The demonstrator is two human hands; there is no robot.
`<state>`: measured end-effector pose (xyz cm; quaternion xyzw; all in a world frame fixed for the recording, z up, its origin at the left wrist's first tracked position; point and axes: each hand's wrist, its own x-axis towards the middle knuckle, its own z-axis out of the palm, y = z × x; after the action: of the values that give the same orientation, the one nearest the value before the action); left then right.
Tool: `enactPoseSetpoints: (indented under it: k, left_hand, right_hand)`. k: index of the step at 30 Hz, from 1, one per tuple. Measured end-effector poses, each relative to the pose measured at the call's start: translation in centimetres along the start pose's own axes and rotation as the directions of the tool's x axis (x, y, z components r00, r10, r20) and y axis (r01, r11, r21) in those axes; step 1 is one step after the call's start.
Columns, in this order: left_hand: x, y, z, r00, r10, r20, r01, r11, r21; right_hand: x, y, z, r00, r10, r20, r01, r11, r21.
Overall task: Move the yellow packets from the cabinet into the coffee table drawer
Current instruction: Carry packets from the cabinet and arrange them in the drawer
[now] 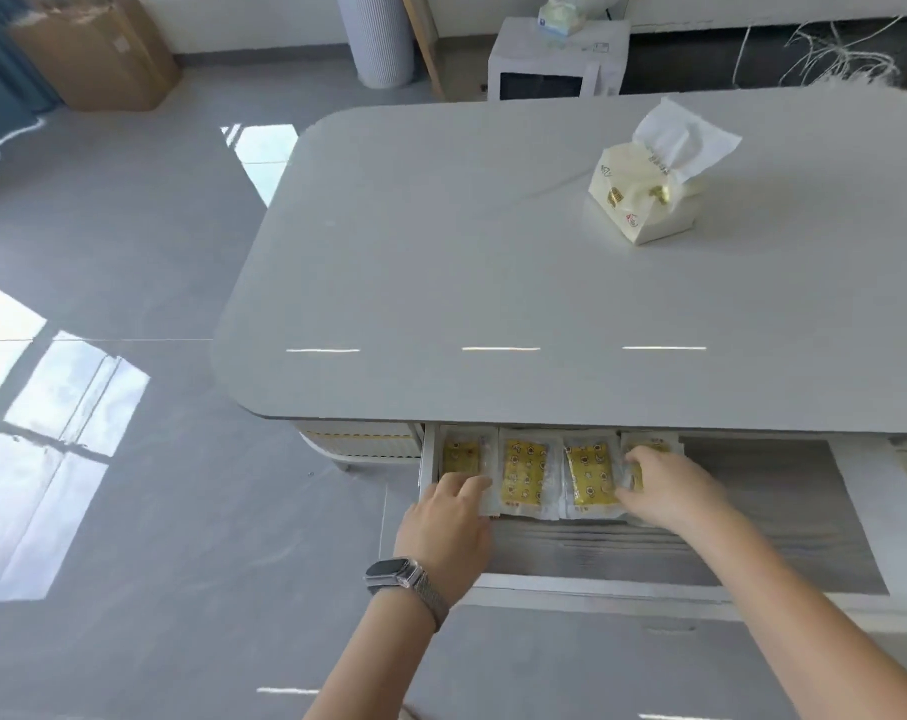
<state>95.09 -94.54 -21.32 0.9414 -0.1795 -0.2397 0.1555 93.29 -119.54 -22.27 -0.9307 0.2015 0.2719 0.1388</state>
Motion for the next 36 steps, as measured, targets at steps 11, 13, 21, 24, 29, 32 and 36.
enactPoseSetpoints:
  k: [11,13,21,24,29,32,36]
  left_hand:
    - [-12.1,6.5,-19.0,0.976,-0.102,0.195,0.101,0.995,0.015]
    - [-14.0,8.7,-22.1,0.974,-0.097,0.207,0.09,0.995,0.042]
    - [-21.5,15.8,-29.8,0.969,-0.048,0.241,-0.006,0.976,0.218]
    - [-24.6,17.6,-32.3,0.975,-0.061,0.216,0.015,0.978,0.21]
    - [-29.8,18.3,-33.7,0.963,-0.156,0.221,0.128,0.982,0.138]
    - [-32.3,17.7,-33.6,0.96,-0.203,0.195,0.183,0.977,0.113]
    - [-35.0,16.2,-33.8,0.949,-0.263,0.174,0.252,0.964,0.086]
  right_hand:
    - [-15.9,-2.6,-14.6,0.979,0.144,0.144,-0.139,0.989,-0.04]
    - [-19.1,-3.0,-17.5,0.979,0.13,0.159,-0.129,0.992,-0.017]
    - [-30.9,-2.0,-29.0,0.993,0.037,0.113,-0.022,0.991,-0.133]
    - [-34.4,-1.2,-32.9,0.995,0.032,0.09,-0.019,0.99,-0.137]
    - [-38.8,-2.2,-36.2,0.996,-0.025,0.091,0.033,0.995,-0.089]
    - [-40.3,-3.7,-36.0,0.994,-0.071,0.08,0.079,0.991,-0.107]
    - [-41.5,-6.0,-35.5,0.987,-0.144,0.073,0.153,0.978,-0.144]
